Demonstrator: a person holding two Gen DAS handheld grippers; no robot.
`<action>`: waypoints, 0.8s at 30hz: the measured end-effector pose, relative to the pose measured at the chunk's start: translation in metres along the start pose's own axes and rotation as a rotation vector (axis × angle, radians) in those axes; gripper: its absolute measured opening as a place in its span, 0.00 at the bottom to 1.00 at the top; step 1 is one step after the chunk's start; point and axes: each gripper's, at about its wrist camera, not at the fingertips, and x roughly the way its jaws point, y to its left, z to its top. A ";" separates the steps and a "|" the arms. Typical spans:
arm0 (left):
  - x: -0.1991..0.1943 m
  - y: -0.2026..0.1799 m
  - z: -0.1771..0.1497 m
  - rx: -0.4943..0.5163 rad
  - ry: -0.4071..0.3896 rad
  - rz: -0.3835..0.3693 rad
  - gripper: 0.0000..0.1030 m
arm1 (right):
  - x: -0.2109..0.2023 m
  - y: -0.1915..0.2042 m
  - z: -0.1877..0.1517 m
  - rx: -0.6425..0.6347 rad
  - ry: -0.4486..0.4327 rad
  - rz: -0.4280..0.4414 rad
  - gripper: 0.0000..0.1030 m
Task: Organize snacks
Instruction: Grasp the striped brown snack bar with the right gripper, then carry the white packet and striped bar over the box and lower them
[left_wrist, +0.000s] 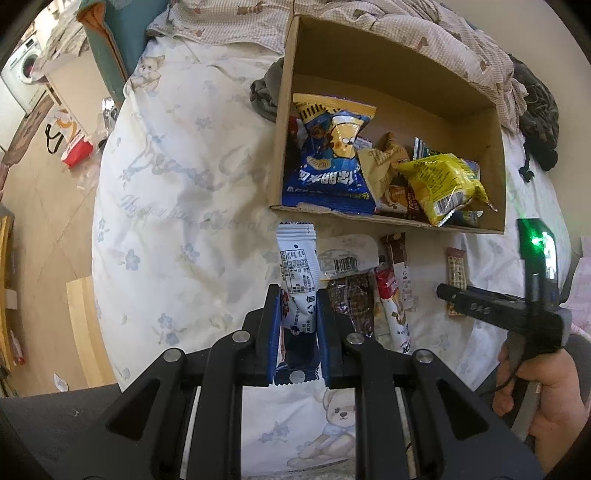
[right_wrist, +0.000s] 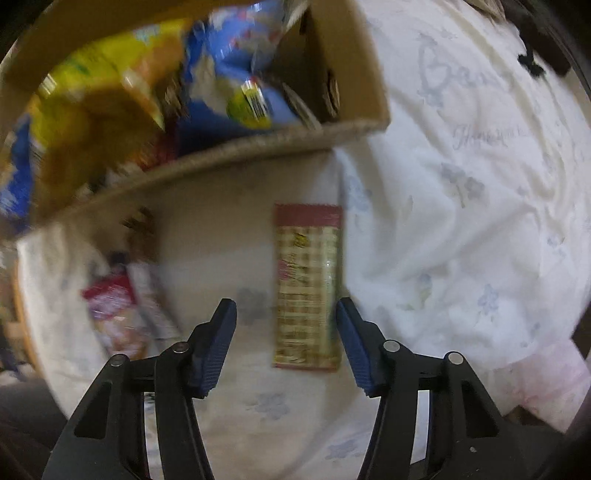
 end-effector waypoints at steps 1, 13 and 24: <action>-0.001 0.000 0.000 0.003 -0.006 0.005 0.14 | 0.002 0.000 0.000 -0.005 0.005 -0.018 0.33; -0.004 0.020 -0.004 -0.033 -0.032 0.065 0.14 | -0.038 -0.008 -0.027 -0.004 -0.063 0.076 0.27; -0.007 0.027 -0.008 -0.032 -0.066 0.125 0.14 | -0.087 -0.003 -0.064 -0.033 -0.149 0.261 0.27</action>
